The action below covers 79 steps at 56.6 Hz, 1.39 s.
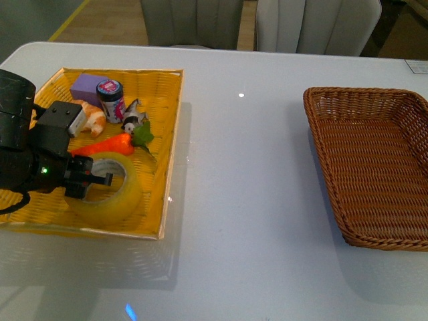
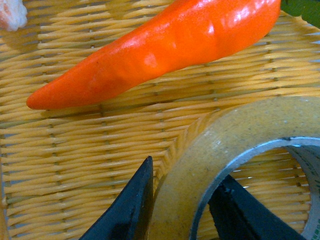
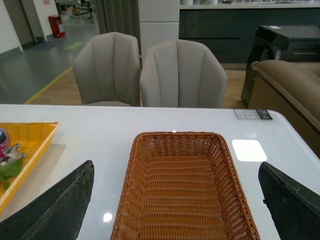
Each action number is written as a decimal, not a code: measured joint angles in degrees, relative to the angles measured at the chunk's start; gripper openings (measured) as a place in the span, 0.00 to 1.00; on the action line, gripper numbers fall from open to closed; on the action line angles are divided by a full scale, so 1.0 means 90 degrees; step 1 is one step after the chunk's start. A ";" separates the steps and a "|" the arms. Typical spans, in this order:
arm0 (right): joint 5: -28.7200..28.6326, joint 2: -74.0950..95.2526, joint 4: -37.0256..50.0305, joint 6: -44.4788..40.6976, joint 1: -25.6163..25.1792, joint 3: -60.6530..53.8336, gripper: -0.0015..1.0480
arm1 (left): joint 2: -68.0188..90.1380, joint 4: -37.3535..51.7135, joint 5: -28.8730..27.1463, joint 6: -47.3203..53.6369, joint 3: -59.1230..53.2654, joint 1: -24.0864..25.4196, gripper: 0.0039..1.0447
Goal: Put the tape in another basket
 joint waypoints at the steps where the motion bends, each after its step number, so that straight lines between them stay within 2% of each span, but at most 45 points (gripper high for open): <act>1: 0.0000 0.0000 0.0000 -0.0002 0.0000 0.0000 0.91 | -0.0010 0.0000 0.0000 0.0000 0.0000 0.0002 0.18; 8: 0.0000 0.0000 0.0000 0.0000 0.0000 0.0000 0.91 | -0.0221 0.0000 0.0007 -0.0070 -0.0100 0.0036 0.15; 23: 0.0000 0.0000 0.0000 0.0000 0.0000 0.0000 0.91 | -0.1430 -0.0056 0.0265 -0.0396 -0.0512 0.0078 0.15; 35: 0.0000 0.0000 0.0000 0.0000 0.0000 0.0000 0.91 | -0.2705 -0.0532 0.0311 -0.0673 -0.0495 -0.0192 0.15; 50: 0.0000 0.0000 0.0000 0.0000 0.0000 0.0000 0.91 | -0.3725 -0.1331 0.0437 -0.1243 0.0005 -0.1462 0.15; 71: 0.0000 0.0000 0.0000 0.0000 0.0000 0.0000 0.91 | -0.4065 -0.1598 0.0631 -0.1957 0.0233 -0.3478 0.15; 75: -0.0002 0.0000 -0.0002 -0.0005 0.0000 0.0000 0.91 | -0.4141 -0.1613 0.0780 -0.1974 0.0223 -0.3648 0.15; 79: 0.0002 -0.0002 -0.0002 -0.0002 0.0000 0.0000 0.91 | -0.4197 -0.1620 0.0651 -0.1994 0.0219 -0.3701 0.15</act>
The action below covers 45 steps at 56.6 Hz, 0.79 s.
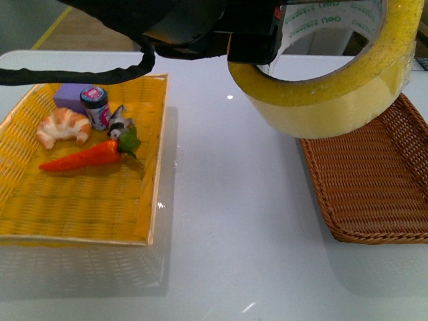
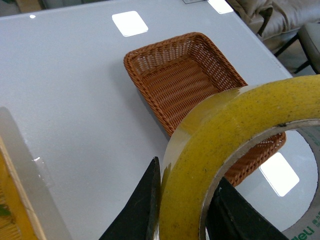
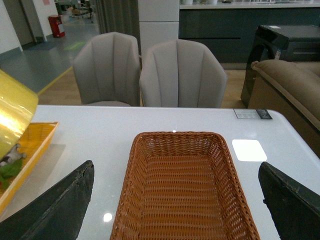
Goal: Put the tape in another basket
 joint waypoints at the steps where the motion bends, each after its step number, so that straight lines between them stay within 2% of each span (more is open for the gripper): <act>1: 0.0000 0.0000 0.0000 0.0000 0.0000 0.0000 0.91 | -0.0010 0.0000 -0.0024 0.0000 -0.0002 -0.0005 0.15; 10: -0.0002 0.0000 0.0000 0.0000 0.0000 0.0000 0.91 | -0.0015 -0.0007 -0.0034 -0.0002 -0.0017 -0.0012 0.15; 12: 0.0068 0.0143 -0.0330 0.0316 0.0022 0.0102 0.91 | -0.0015 -0.0007 -0.0034 -0.0002 -0.0017 -0.0010 0.15; 15: -0.0287 0.0755 -0.0920 0.1049 -0.0046 0.0401 0.91 | -0.0015 -0.0010 -0.0053 0.0002 -0.0017 -0.0010 0.15; 17: -0.0627 0.1154 -0.0823 0.1615 -0.0175 0.0483 0.91 | -0.0012 -0.0012 -0.0051 0.0010 -0.0017 -0.0010 0.15; 19: -0.1117 0.1681 -0.0430 0.2198 -0.0347 0.0561 0.91 | -0.0012 -0.0012 -0.0049 0.0010 -0.0017 -0.0010 0.15; 26: -0.2089 0.3089 0.1251 0.3497 -0.0425 0.0758 0.91 | 0.0017 -0.0053 -0.0095 0.0046 -0.0017 0.0007 0.15; 37: -0.2917 0.5207 0.3543 0.3905 0.0330 0.1042 0.91 | 0.0034 -0.0083 -0.0070 0.0080 -0.0017 0.0022 0.15; 45: -0.3405 0.6283 0.4651 0.3939 0.0627 0.1134 0.91 | 0.0046 -0.0090 -0.0029 0.0104 -0.0017 0.0024 0.15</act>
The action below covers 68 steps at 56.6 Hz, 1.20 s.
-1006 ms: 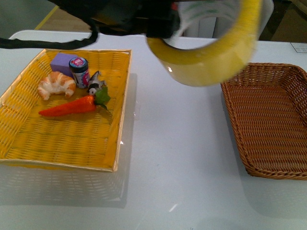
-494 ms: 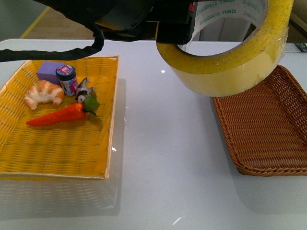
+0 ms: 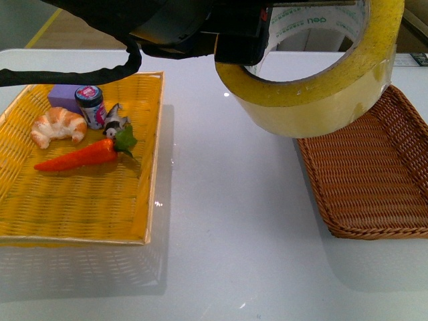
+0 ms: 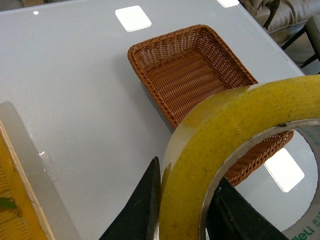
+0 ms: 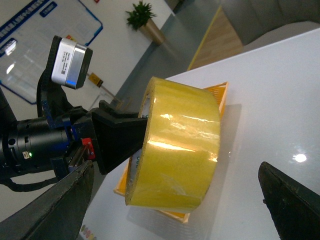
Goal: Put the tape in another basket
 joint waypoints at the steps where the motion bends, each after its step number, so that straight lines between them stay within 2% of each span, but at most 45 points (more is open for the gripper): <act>1: -0.0078 0.0151 0.0170 0.0044 0.0015 0.0007 0.91 | 0.0000 0.0000 0.0000 0.0000 0.0000 0.0000 0.15; 12: -0.0447 0.1183 0.1178 0.0136 0.0073 0.0121 0.91 | 0.0002 0.0000 0.0007 -0.0002 0.0000 0.0015 0.15; 31: -0.0466 0.2249 0.1936 0.0350 0.0408 0.0236 0.91 | 0.0002 0.0000 0.0078 -0.0002 0.0000 0.0066 0.15; 46: -0.0379 0.2535 0.2118 0.0522 0.0595 0.0335 0.57 | 0.0002 0.0000 0.0136 -0.0002 0.0000 0.0080 0.15; 51: -0.0359 0.2589 0.2132 0.0673 0.0605 0.0364 0.48 | 0.0005 0.0002 0.0134 0.0000 0.0000 0.0097 0.15; 63: -0.0338 0.2623 0.2164 0.0748 0.0624 0.0374 0.46 | 0.0015 0.0002 0.0170 0.0044 0.0000 0.0129 0.15; 68: -0.0323 0.2637 0.2164 0.0724 0.0639 0.0374 0.46 | 0.0017 0.0002 0.0192 0.0039 0.0000 0.0141 0.27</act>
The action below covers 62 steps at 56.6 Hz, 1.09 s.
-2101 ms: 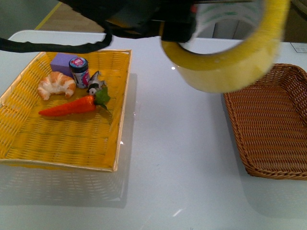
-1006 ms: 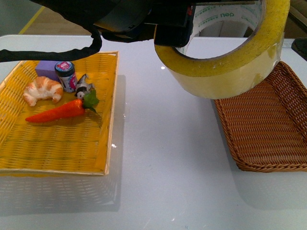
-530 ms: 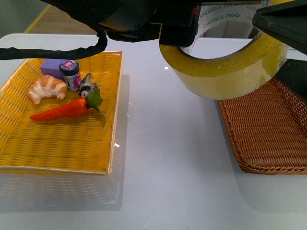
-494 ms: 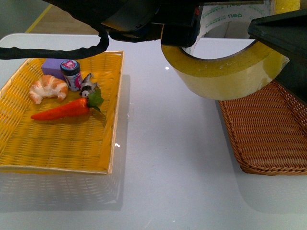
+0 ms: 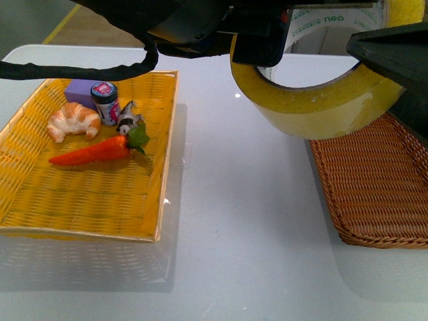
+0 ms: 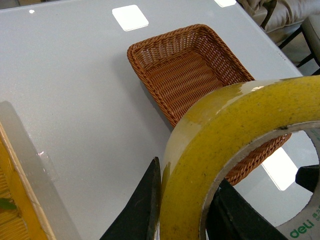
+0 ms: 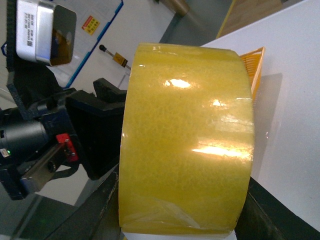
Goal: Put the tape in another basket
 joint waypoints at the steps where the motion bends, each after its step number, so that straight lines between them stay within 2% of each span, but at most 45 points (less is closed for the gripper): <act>1: 0.0000 0.0012 0.0000 -0.0002 0.0002 0.0000 0.46 | 0.0000 0.0000 0.0000 0.0002 0.0000 0.0000 0.31; 7: 0.0010 0.0056 -0.0002 -0.0002 0.0002 -0.0002 0.46 | 0.0000 0.0000 0.0053 -0.0002 0.0000 0.0012 0.53; 20: 0.0090 0.0056 0.0002 0.0010 -0.0080 -0.0002 0.46 | -0.0051 0.0017 0.0146 -0.0010 -0.0007 0.0124 0.85; 25: 0.0107 0.0085 0.0005 0.0027 -0.0155 -0.0002 0.46 | -0.0160 0.0083 0.0148 -0.0007 -0.0051 0.0238 0.93; 42: 0.0080 0.0175 0.0085 0.0080 -0.0656 -0.0002 0.46 | -0.0848 0.0529 0.0032 0.0007 -0.0301 0.1071 0.92; 46: 0.0019 0.0214 0.0114 0.0100 -0.0848 -0.0002 0.46 | -0.1110 0.1987 -0.1666 0.0396 -0.0911 0.1197 0.81; 51: -0.0078 0.0352 0.0168 0.0124 -0.1137 -0.0002 0.46 | -0.1690 0.3266 -0.2878 0.0753 -0.1855 0.1603 0.67; 57: -0.0143 0.0670 0.0301 0.0131 -0.1540 0.0032 0.46 | -0.2399 0.3757 -0.2994 0.0903 -0.2681 0.2110 0.52; 62: -0.0214 0.1202 0.0525 0.0170 -0.1926 0.0248 0.46 | -0.2812 0.3891 -0.2756 0.0967 -0.3242 0.2302 0.38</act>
